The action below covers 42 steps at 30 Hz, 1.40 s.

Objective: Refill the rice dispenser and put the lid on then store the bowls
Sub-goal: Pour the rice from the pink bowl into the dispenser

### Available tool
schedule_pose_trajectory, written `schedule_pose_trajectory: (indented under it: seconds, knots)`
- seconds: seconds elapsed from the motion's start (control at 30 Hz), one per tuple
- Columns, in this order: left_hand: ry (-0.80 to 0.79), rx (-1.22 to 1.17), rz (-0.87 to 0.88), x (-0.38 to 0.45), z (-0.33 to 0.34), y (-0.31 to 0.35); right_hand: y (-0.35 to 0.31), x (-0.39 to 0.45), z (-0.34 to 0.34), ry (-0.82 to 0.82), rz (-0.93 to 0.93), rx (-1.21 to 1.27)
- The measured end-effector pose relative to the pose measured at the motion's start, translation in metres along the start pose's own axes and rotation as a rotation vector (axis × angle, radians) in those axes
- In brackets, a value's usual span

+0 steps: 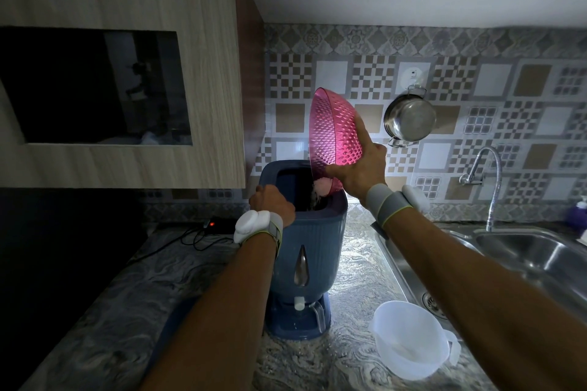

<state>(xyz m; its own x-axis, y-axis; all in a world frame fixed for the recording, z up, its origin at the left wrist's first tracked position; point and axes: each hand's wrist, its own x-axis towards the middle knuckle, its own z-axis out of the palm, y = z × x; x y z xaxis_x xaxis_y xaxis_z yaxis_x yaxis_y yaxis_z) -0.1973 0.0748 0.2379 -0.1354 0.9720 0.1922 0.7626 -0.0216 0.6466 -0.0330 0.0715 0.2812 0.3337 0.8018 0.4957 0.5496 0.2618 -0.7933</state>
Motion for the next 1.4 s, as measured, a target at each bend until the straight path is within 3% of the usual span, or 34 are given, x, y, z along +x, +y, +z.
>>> schedule_pose_trajectory:
  seconds: [0.6, 0.93, 1.17, 1.4]
  knots:
    - [-0.012, -0.029, -0.008, -0.001, 0.000, 0.001, 0.000, -0.007, 0.002, -0.059, -0.112, -0.030]
    - [-0.009, -0.004, -0.014, 0.003, 0.002, -0.002, -0.001, -0.012, 0.008, -0.208, -0.298, -0.215]
    - [0.003, 0.015, -0.020, 0.006, 0.005, -0.005, 0.000, -0.019, 0.012, -0.218, -0.418, -0.298]
    - [0.003, 0.020, -0.005, 0.010, 0.008, -0.006, 0.001, -0.019, 0.019, -0.282, -0.369, -0.298]
